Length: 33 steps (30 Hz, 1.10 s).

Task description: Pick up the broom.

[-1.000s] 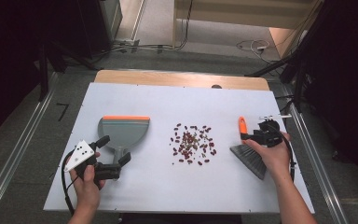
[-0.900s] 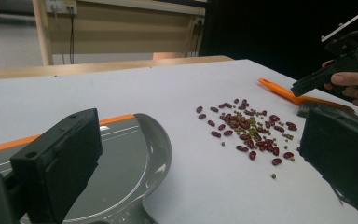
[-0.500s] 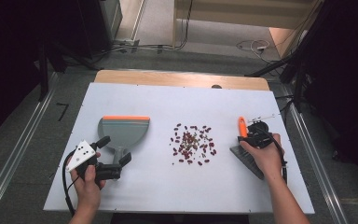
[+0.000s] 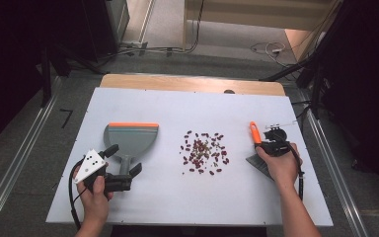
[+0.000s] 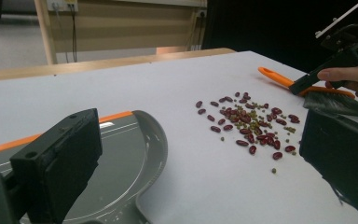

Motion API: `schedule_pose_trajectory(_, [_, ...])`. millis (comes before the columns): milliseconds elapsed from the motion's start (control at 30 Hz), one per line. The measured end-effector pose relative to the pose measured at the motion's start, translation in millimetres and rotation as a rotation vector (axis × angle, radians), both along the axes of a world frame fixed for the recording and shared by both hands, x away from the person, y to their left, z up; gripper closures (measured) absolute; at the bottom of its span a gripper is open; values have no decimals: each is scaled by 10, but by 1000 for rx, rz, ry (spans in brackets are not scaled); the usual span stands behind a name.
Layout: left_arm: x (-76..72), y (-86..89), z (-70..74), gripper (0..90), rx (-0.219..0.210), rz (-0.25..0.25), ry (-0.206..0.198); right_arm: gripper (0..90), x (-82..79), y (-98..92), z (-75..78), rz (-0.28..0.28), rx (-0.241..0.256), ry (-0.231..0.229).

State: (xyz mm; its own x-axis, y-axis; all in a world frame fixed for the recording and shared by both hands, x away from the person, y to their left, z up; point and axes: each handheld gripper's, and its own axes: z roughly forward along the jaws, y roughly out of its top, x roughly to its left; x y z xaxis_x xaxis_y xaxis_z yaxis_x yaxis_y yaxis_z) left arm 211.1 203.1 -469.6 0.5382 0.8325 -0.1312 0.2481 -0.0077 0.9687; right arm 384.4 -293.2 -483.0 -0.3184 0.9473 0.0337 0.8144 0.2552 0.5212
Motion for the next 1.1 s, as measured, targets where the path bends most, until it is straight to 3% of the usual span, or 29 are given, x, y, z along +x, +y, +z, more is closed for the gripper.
schedule_pose_trajectory(267, [-19, -103, 94, 0, -6, -30, -4, 695, -179, -90, 24, 22, 93, -143])
schedule_pose_trajectory(567, [-37, -198, 198, 0, -9, -45, -20, 696, -475, -272, 91, 65, 272, -390])
schedule_pose_trajectory(700, [-17, -260, 217, 0, -7, -55, -21, 698, -575, -345, 147, 64, 338, -477])
schedule_pose_trajectory(900, [29, -394, 276, 0, 9, -63, -36, 699, -667, -470, 234, 68, 449, -580])
schedule_pose_trajectory(1100, [83, -505, 297, 0, 17, -87, -43, 699, -749, -478, 405, 73, 471, -657])
